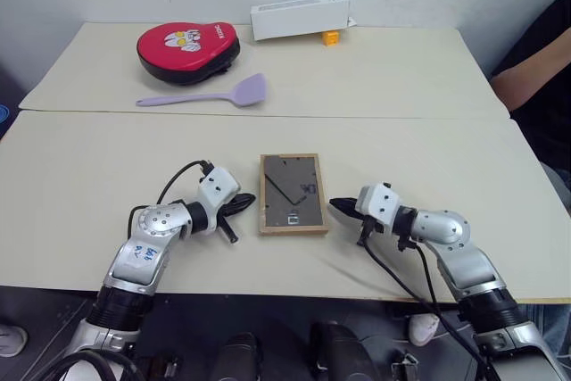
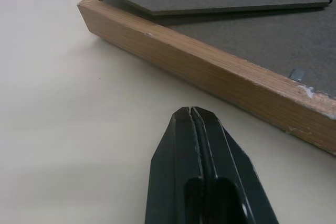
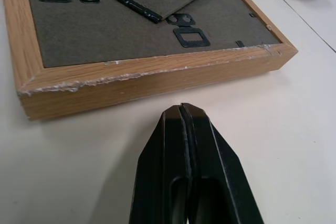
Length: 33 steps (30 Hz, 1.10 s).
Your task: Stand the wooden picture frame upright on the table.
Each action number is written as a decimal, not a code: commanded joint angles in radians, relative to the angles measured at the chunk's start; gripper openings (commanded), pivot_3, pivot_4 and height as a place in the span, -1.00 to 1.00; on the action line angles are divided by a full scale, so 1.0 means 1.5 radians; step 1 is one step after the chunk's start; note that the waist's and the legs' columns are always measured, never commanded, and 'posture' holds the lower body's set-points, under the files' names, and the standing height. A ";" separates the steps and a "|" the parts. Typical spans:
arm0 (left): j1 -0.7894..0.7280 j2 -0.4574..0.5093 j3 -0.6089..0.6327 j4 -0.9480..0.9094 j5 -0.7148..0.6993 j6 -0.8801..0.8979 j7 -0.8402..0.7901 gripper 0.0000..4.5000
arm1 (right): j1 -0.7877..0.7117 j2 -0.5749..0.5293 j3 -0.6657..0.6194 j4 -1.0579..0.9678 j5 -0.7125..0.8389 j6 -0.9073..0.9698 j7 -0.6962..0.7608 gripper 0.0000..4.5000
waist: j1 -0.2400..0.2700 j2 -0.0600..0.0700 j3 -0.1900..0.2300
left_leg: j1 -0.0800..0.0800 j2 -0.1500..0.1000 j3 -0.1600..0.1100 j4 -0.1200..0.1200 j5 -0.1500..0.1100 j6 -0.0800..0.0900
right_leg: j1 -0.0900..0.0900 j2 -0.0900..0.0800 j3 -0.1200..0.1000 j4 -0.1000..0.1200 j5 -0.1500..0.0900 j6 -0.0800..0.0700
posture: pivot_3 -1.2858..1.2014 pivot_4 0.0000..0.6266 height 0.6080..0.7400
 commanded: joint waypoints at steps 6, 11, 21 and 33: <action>0.027 0.001 0.000 -0.046 -0.012 0.014 -0.017 -0.99 | 0.024 0.021 0.007 -0.080 0.011 0.051 -0.012 -1.00 | 0.000 0.000 0.000 | 0.000 0.000 0.000 0.000 0.000 0.000 | 0.000 0.000 0.000 0.001 0.000 0.000 | 0.03 -0.52 1.00; 0.043 0.034 0.042 -0.055 -0.037 0.046 -0.042 -0.99 | 0.030 -0.001 -0.012 -0.083 0.009 0.058 -0.014 -1.00 | 0.000 0.000 0.000 | 0.000 0.000 0.000 0.001 0.000 0.000 | 0.000 0.000 0.000 0.001 0.000 0.000 | 0.03 -0.52 1.00; -0.027 0.179 0.206 -0.010 -0.398 0.641 -0.196 0.04 | 0.016 -0.053 -0.014 -0.066 0.023 0.013 0.054 -1.00 | 0.000 0.000 0.000 | 0.000 0.000 -0.001 0.001 0.000 0.000 | 0.000 0.000 0.000 0.001 0.000 0.000 | 0.03 -0.52 1.00; -0.207 0.034 0.201 0.199 -0.460 0.784 0.013 0.98 | -0.003 -0.029 0.016 -0.056 -0.004 0.002 0.048 -1.00 | 0.014 0.000 0.000 | -0.001 -0.001 -0.002 0.004 -0.001 0.001 | 0.000 0.000 0.000 0.003 0.000 0.000 | 0.03 -0.52 1.00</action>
